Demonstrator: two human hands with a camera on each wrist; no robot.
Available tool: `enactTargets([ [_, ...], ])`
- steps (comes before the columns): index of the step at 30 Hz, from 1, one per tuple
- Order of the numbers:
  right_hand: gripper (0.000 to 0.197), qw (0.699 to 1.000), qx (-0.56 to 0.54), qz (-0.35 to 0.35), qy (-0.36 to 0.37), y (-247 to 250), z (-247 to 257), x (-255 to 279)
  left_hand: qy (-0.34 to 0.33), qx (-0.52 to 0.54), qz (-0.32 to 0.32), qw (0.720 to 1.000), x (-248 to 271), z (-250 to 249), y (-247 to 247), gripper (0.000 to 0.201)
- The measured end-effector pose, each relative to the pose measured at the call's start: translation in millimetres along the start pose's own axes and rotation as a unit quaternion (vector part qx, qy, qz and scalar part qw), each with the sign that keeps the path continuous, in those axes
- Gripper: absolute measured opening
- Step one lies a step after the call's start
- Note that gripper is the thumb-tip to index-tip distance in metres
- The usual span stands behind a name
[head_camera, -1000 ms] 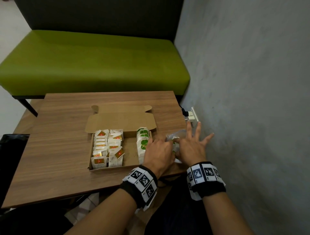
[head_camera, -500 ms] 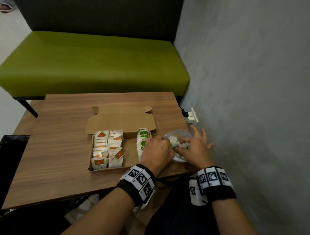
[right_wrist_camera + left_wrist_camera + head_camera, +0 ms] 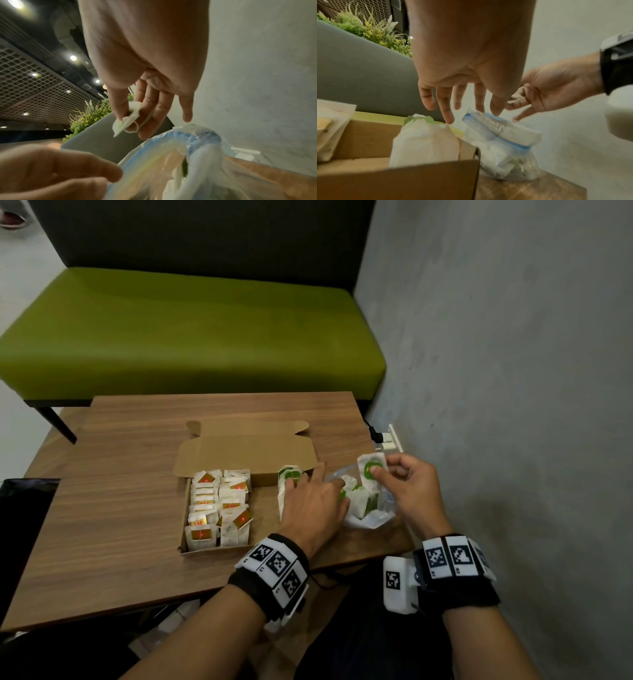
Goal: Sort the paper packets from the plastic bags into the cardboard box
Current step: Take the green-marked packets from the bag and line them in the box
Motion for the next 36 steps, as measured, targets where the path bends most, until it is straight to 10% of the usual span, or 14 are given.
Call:
enactTargets([
  [6, 0.014, 0.976, 0.159, 0.142, 0.029, -14, 2, 10, -0.048, 0.178, -0.122, 0.975, 26, 15, 42, 0.05],
  [12, 0.012, 0.914, 0.338, 0.19, 0.122, -27, 32, 16, -0.089, 0.287, -0.057, 0.952, 31, 14, 46, 0.059],
  [19, 0.031, 0.965, 0.145, 0.197, 0.094, -42, 48, 24, -0.034, 0.371, -0.097, 0.923, 37, 38, 41, 0.019],
  [26, 0.015, 0.98, 0.015, 0.18, 0.078, -79, 46, 30, 0.071, 0.606, -0.101, 0.786, 59, 62, 32, 0.011],
  [36, 0.013, 0.935, 0.294, 0.176, 0.089, -107, 16, 36, 0.168, 0.399, -0.125, 0.893, 91, 111, 14, 0.018],
])
Point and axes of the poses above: each hand's wrist, its own x-axis away from the middle knuckle, its own y-axis out of the back of the hand, z = x × y, the point moved 6 cm from there along -x, towards the middle knuckle, and after that the axes turned 5 degrees about -x, right-handed, at the moved point
